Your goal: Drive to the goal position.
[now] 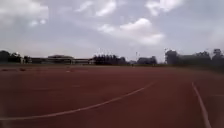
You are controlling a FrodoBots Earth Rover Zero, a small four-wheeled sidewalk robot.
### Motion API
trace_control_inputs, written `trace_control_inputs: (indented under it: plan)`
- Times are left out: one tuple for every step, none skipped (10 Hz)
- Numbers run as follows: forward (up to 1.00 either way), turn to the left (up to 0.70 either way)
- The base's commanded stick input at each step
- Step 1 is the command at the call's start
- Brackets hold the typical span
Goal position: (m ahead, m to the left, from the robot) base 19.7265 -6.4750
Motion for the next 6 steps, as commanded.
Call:
trace_control_inputs:
  plan:
    - [0.45, -0.27]
    - [0.45, -0.27]
    - [0.45, -0.27]
    - [0.45, -0.27]
    - [0.45, -0.27]
    - [0.45, -0.27]
